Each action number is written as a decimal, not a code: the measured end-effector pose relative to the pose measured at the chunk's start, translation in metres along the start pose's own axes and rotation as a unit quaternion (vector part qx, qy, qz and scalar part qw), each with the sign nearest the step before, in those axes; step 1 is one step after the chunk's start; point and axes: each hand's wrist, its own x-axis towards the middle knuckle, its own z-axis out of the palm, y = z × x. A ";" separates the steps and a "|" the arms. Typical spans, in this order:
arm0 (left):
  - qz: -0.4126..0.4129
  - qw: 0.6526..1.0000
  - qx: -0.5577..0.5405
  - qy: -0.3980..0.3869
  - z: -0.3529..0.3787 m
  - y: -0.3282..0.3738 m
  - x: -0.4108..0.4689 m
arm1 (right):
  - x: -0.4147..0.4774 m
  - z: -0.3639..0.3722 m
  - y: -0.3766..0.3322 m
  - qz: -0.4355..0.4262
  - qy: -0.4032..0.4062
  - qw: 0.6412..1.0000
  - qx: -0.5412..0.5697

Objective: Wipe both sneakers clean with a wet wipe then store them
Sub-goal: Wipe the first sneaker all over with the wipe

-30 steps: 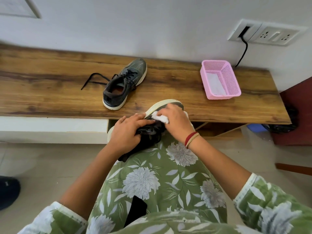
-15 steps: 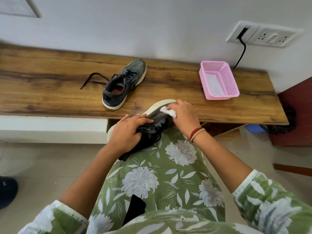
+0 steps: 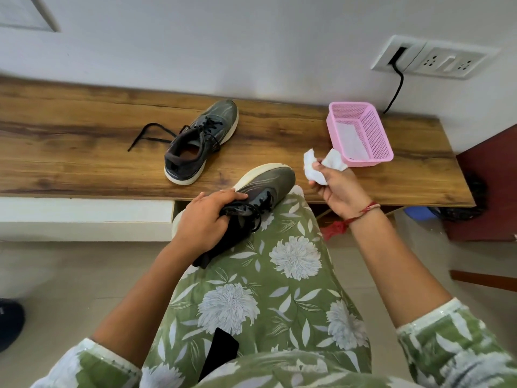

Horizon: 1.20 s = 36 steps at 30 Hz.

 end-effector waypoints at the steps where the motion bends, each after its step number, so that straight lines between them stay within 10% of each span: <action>1: 0.000 1.000 0.001 0.001 0.000 0.000 0.000 | 0.000 0.000 0.001 -0.020 -0.004 0.999 -0.029; 6: 0.012 1.000 -0.018 -0.001 0.003 -0.005 -0.002 | 0.004 0.016 0.014 -0.174 -0.018 0.951 -0.256; 14: 0.006 0.999 -0.034 0.002 0.001 -0.004 -0.002 | 0.010 0.036 0.029 -0.343 -0.052 0.720 -0.601; 18: 0.002 0.999 -0.035 0.001 -0.001 -0.003 -0.002 | 0.009 0.028 0.022 -0.228 -0.093 0.844 -0.477; 21: 0.006 0.999 -0.034 0.001 0.001 -0.003 -0.004 | 0.005 0.018 0.009 -0.013 -0.118 0.987 -0.112; 25: 0.014 0.999 -0.029 -0.004 0.005 -0.007 -0.004 | 0.002 0.009 0.000 0.126 -0.167 0.975 0.077; 36: 0.014 1.000 -0.017 -0.010 0.008 -0.010 -0.002 | -0.004 0.023 0.003 -0.032 -0.125 0.990 -0.057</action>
